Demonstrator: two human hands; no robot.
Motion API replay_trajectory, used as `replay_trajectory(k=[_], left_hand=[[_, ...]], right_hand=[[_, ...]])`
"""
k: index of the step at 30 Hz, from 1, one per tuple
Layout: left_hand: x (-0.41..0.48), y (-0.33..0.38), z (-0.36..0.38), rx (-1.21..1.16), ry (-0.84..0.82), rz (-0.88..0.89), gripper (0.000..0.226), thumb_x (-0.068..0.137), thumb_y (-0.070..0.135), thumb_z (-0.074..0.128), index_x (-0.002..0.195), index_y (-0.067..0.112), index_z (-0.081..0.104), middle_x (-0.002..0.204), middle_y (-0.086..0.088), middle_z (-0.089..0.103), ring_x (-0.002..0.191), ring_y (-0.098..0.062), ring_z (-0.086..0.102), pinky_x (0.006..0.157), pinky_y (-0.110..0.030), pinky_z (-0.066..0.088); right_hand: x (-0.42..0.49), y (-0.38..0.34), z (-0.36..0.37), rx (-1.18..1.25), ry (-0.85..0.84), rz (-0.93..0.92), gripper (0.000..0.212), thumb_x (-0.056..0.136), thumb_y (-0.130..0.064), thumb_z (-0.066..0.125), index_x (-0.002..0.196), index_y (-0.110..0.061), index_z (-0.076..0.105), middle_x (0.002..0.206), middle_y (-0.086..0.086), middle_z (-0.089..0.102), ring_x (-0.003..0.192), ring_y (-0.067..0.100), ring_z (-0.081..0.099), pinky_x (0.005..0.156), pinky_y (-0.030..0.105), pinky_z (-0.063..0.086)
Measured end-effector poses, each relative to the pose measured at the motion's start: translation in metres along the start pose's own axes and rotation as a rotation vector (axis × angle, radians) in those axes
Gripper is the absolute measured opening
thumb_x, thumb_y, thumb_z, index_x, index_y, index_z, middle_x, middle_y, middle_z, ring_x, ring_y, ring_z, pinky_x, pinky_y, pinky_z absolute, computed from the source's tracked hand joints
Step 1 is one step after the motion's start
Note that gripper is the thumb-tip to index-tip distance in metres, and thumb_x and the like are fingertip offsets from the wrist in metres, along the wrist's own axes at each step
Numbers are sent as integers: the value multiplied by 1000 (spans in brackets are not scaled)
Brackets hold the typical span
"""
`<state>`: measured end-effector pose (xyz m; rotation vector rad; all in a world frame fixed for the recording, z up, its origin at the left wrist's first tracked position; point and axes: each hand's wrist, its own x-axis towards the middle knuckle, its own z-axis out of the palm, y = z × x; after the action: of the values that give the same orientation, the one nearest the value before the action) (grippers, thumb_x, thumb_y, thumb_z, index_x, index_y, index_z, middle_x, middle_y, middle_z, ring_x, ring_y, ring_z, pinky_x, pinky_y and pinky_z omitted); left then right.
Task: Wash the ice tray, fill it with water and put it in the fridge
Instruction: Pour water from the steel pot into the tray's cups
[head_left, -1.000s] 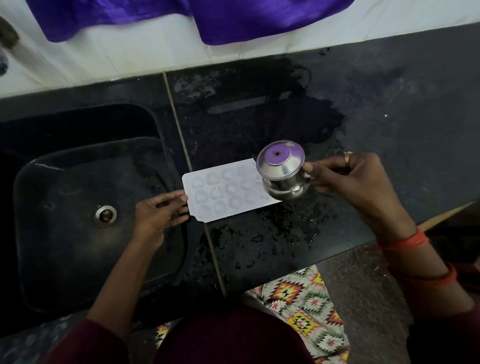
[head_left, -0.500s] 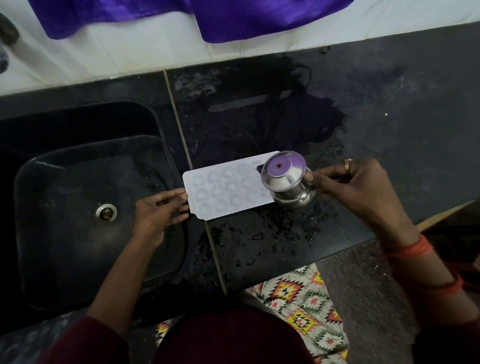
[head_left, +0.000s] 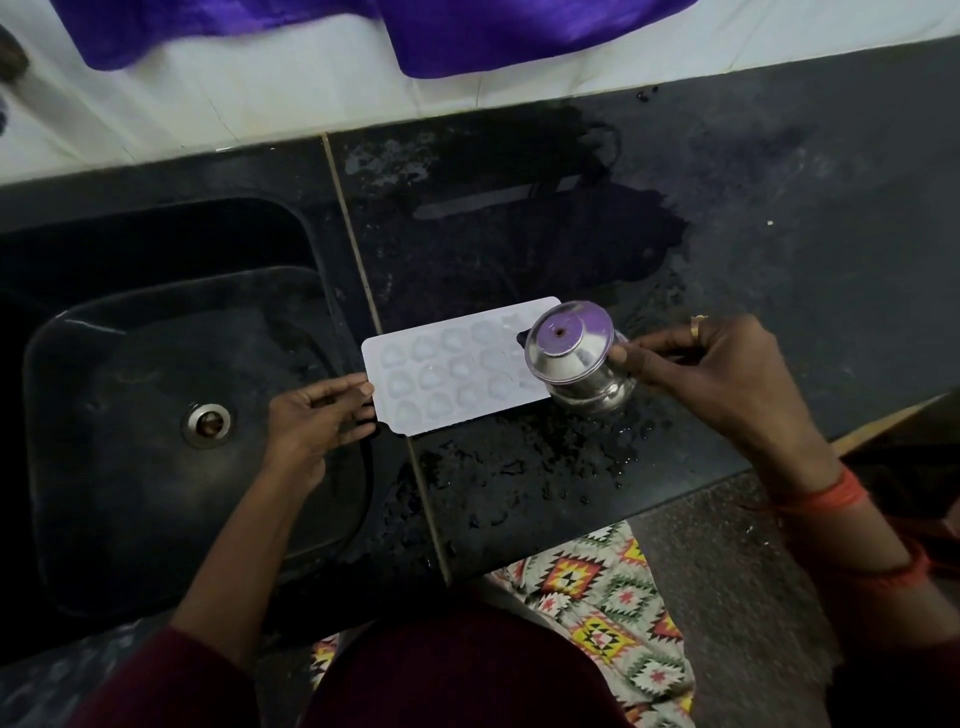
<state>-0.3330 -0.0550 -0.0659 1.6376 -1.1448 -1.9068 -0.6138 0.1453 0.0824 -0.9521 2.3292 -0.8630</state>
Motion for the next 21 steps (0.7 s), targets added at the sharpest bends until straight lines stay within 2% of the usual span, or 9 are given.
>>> replay_trajectory(k=[8, 15, 19, 21], left_hand=[[-2, -1, 0, -17, 2, -1, 18, 86, 6, 76, 103, 5, 75, 77, -3, 77, 64, -9, 72, 57, -23, 60], [-3, -1, 1, -16, 14, -4, 17, 86, 7, 76, 103, 6, 75, 86, -9, 76, 67, -11, 72, 58, -23, 60], [-4, -1, 1, -19, 15, -4, 15, 86, 7, 76, 101, 7, 75, 86, -9, 76, 65, -10, 72, 57, -22, 59], [-4, 0, 1, -21, 15, -7, 14, 86, 7, 76, 99, 7, 75, 83, -7, 76, 65, -9, 72, 56, -22, 59]], right_hand=[[-1, -1, -1, -28, -7, -4, 34, 72, -52, 80, 91, -23, 83, 79, -10, 78, 68, -6, 69, 59, 7, 48], [-1, -1, -2, -29, -9, -5, 32, 73, -50, 81, 90, -23, 83, 78, -10, 77, 66, -7, 68, 57, 6, 46], [-2, -2, -2, -30, -27, -11, 39, 70, -56, 77, 91, -23, 83, 78, -10, 77, 68, -2, 71, 59, 13, 50], [-2, -1, -2, -38, -25, -15, 39, 71, -56, 77, 91, -23, 83, 78, -11, 77, 68, -1, 71, 58, 11, 50]])
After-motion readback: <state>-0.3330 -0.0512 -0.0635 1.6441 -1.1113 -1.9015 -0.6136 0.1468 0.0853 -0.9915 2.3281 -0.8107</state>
